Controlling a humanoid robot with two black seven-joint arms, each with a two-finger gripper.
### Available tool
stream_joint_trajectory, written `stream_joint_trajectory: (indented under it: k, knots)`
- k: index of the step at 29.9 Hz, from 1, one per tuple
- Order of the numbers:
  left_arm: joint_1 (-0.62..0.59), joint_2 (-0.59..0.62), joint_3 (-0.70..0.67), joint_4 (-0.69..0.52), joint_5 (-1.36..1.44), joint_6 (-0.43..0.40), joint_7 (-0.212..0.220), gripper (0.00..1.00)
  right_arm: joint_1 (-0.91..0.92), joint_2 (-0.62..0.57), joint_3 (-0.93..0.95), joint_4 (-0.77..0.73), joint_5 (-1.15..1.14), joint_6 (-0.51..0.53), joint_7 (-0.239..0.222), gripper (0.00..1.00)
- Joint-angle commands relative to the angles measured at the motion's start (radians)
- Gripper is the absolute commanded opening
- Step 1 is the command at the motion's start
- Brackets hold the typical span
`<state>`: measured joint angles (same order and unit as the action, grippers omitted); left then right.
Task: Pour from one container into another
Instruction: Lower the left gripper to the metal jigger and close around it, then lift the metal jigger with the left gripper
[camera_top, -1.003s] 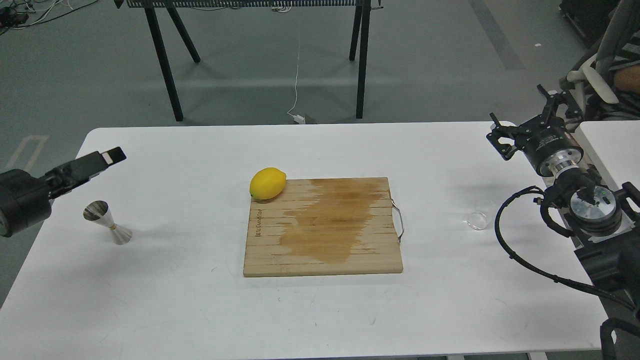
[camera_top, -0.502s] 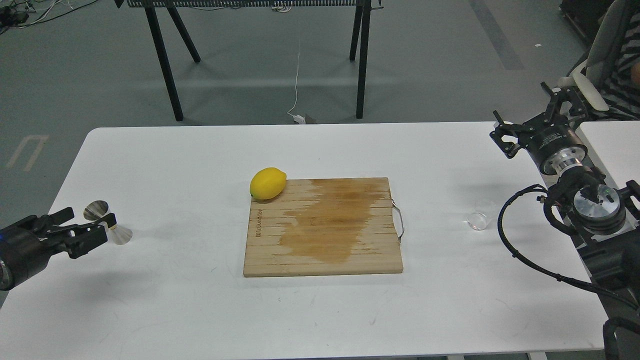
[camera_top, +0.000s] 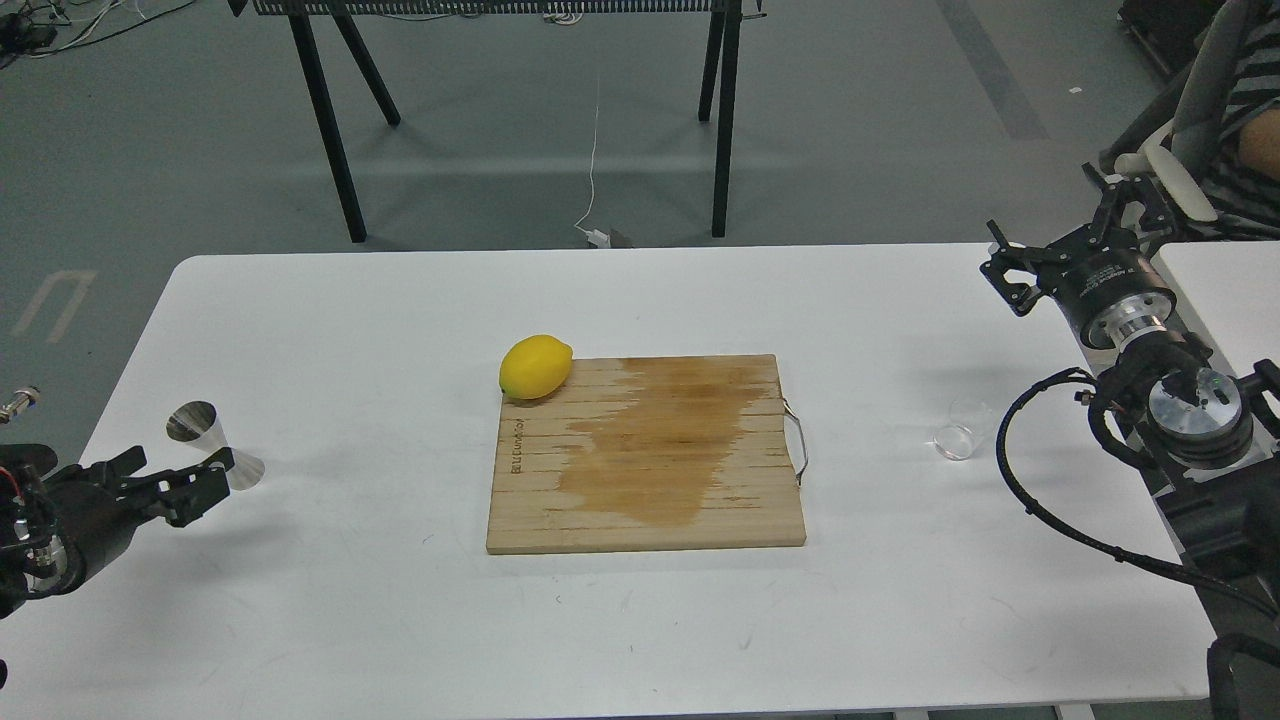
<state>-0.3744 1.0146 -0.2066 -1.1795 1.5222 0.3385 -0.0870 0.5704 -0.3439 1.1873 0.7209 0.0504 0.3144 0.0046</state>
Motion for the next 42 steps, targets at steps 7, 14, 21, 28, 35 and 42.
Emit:
stream_joint_trajectory:
  k: [7,14,21,28,35,42]
  knots:
    - [0.014,-0.096,-0.005,0.087,-0.004,0.028,-0.01,0.97,-0.001,-0.001,-0.018,0.0,-0.003,-0.003,0.0,0.99]
    - [0.014,-0.169,-0.033,0.182,-0.011,0.036,-0.011,0.97,-0.001,-0.001,-0.018,0.0,-0.003,-0.003,0.002,0.99]
    - [0.011,-0.217,-0.056,0.256,-0.019,0.039,-0.014,0.95,0.0,-0.001,-0.02,-0.001,-0.003,-0.003,0.002,0.99]
    - [0.005,-0.246,-0.057,0.294,-0.02,0.051,-0.023,0.91,0.0,-0.001,-0.02,0.0,-0.003,-0.001,0.002,0.99]
    - [0.0,-0.261,-0.057,0.325,-0.02,0.051,-0.03,0.88,0.0,-0.006,-0.02,0.0,-0.003,0.0,0.002,0.99]
    - [0.0,-0.304,-0.057,0.368,-0.02,0.054,-0.033,0.77,0.0,-0.012,-0.02,0.0,-0.003,0.0,0.002,0.99]
